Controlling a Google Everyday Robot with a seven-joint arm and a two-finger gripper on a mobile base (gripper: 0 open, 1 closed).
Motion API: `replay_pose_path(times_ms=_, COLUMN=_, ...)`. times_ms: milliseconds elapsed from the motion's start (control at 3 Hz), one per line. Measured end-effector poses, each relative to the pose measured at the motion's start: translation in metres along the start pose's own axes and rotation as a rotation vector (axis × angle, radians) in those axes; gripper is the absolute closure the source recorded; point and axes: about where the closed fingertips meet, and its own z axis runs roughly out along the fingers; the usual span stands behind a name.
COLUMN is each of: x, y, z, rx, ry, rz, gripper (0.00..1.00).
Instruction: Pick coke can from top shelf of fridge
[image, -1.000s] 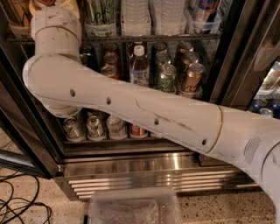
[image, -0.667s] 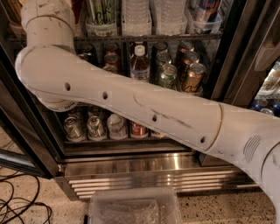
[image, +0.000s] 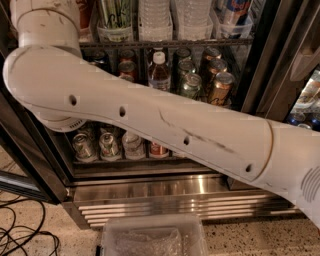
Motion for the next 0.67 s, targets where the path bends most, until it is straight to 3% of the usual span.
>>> replay_pose_path(times_ms=667, x=0.021, y=-0.015, z=-0.082, rx=0.015, ry=0.101, rz=0.106, gripper=1.00)
